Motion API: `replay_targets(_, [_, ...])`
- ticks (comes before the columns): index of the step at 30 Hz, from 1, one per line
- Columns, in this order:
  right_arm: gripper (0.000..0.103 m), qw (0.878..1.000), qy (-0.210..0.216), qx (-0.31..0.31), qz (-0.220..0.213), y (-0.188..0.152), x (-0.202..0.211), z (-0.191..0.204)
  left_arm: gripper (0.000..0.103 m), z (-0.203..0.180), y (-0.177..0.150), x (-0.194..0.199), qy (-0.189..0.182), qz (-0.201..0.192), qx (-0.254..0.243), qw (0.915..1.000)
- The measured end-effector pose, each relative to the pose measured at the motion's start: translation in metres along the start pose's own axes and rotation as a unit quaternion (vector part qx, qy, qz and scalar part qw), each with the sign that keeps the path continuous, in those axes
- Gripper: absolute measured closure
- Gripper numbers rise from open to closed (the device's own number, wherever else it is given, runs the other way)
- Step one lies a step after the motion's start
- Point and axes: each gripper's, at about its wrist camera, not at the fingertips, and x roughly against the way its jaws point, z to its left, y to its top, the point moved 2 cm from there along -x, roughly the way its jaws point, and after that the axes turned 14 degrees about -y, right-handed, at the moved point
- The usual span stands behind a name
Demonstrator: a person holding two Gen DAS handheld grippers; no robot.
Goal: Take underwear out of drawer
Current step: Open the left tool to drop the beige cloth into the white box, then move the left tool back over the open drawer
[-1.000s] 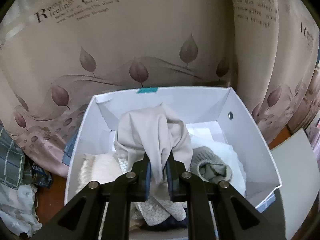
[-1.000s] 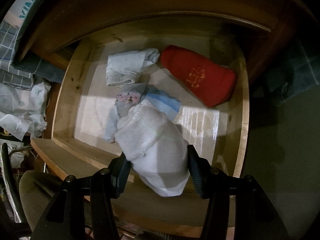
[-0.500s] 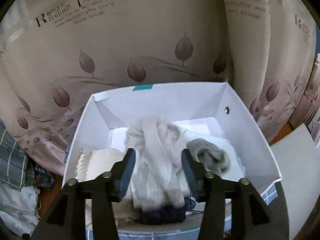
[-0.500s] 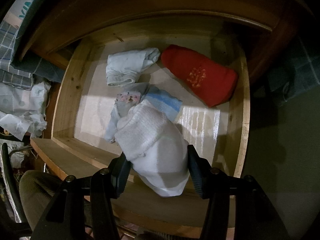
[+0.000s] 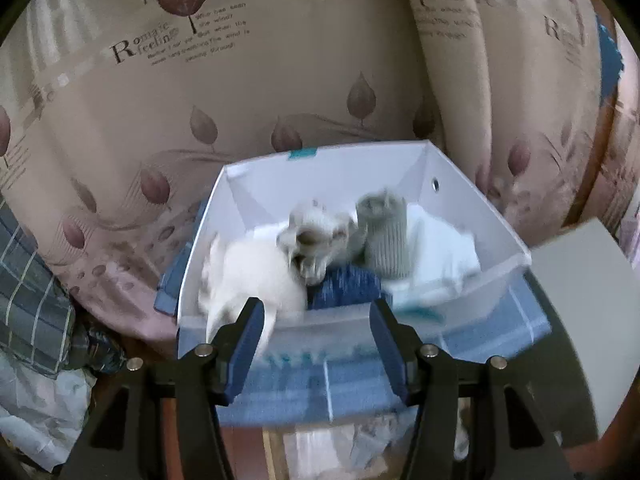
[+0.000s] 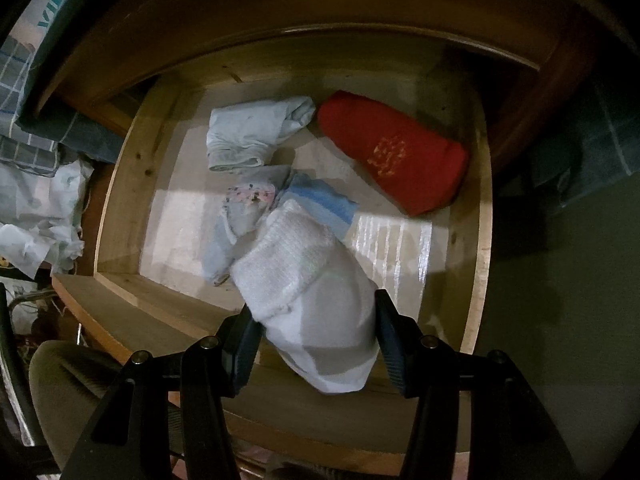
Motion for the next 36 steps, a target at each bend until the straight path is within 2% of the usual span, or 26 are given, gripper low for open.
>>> replay_targets(3, [0.053, 1.0, -0.001, 0.001, 0.0, 0.0, 0.0, 0.0, 0.046, 0.004, -0.033, 0.004, 0.007, 0.011, 0.009, 0.9999])
replay_targets(7, [0.053, 1.0, -0.007, 0.003, 0.0, 0.0, 0.0, 0.001, 0.046, 0.016, -0.075, -0.004, 0.004, 0.03, 0.043, 0.9986])
replay_targets(13, [0.053, 1.0, -0.02, 0.006, -0.001, 0.0, 0.0, 0.003, 0.046, 0.037, -0.138, -0.029, 0.01, 0.057, 0.106, 0.9927])
replay_targets(20, [0.053, 0.999, -0.035, 0.012, -0.003, 0.0, 0.0, 0.005, 0.046, 0.042, -0.196, -0.058, 0.006, 0.087, 0.136, 0.9869])
replay_targets(23, [0.053, 0.999, -0.038, 0.013, -0.002, 0.0, 0.0, 0.005, 0.046, 0.044, -0.21, -0.066, 0.0, 0.094, 0.147, 0.9846])
replay_targets(27, [0.053, 0.999, -0.038, 0.013, -0.002, 0.0, 0.0, 0.005, 0.046, 0.047, -0.219, -0.072, 0.013, 0.099, 0.148, 0.9839])
replay_targets(36, [0.053, 0.999, -0.044, 0.014, -0.001, 0.001, 0.0, 0.004, 0.046, 0.048, -0.22, -0.075, 0.034, 0.095, 0.149, 0.9836])
